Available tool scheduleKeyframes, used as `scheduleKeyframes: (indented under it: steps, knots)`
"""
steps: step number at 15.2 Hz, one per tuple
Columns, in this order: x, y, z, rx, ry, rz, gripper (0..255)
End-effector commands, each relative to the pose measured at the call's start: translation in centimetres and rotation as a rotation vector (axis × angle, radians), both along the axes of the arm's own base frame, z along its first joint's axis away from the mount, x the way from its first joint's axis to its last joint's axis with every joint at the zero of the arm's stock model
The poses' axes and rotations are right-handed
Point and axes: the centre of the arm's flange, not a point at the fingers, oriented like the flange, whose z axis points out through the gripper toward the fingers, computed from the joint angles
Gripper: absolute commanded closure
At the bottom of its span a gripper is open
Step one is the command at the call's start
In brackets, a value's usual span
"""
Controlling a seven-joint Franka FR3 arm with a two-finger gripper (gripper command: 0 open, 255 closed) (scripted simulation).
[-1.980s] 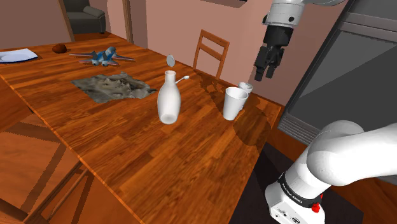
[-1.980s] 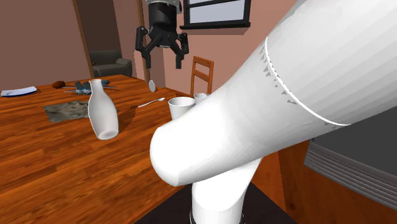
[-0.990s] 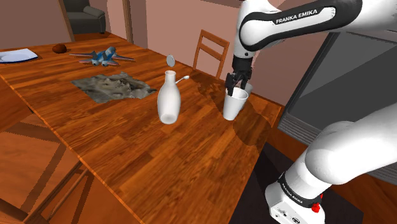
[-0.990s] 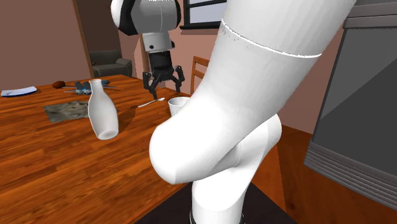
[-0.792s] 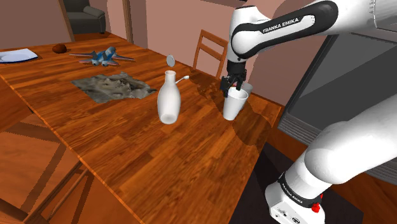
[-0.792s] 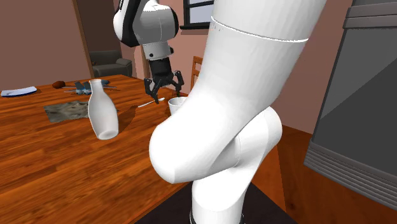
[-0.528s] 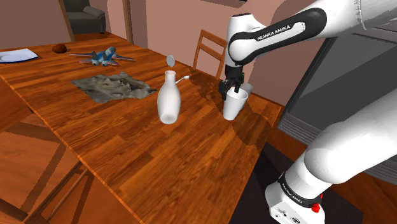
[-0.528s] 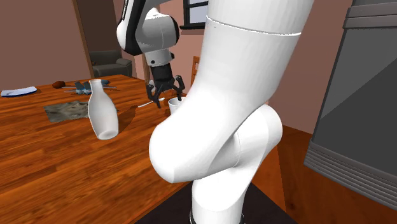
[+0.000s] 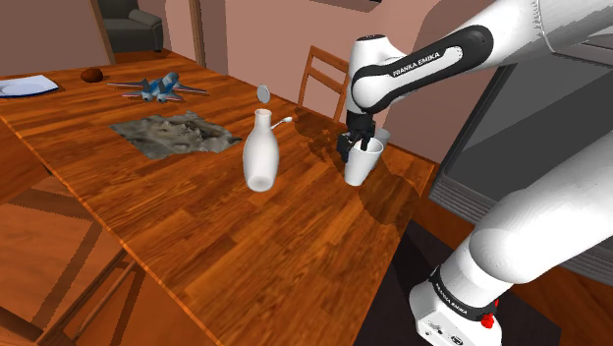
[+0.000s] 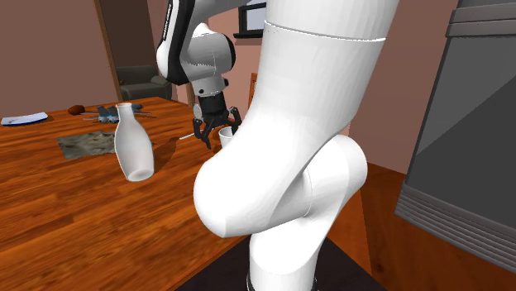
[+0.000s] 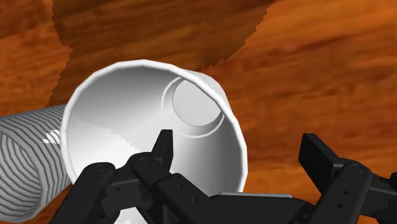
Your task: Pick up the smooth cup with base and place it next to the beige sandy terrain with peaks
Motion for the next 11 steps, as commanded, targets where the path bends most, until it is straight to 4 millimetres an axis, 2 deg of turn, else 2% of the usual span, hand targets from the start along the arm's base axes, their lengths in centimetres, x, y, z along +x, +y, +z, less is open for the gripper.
scheduleKeyframes:
  steps: [1, 4, 5, 11]
  knots:
    - [-0.01, 0.0, -0.03, 0.0, 0.0, 0.0, 0]
    - [-0.01, 0.0, -0.03, 0.0, 0.0, 0.0, 0]
    - [-0.01, 0.0, -0.03, 0.0, 0.0, 0.0, 255]
    - [-0.01, 0.0, -0.03, 0.0, 0.0, 0.0, 255]
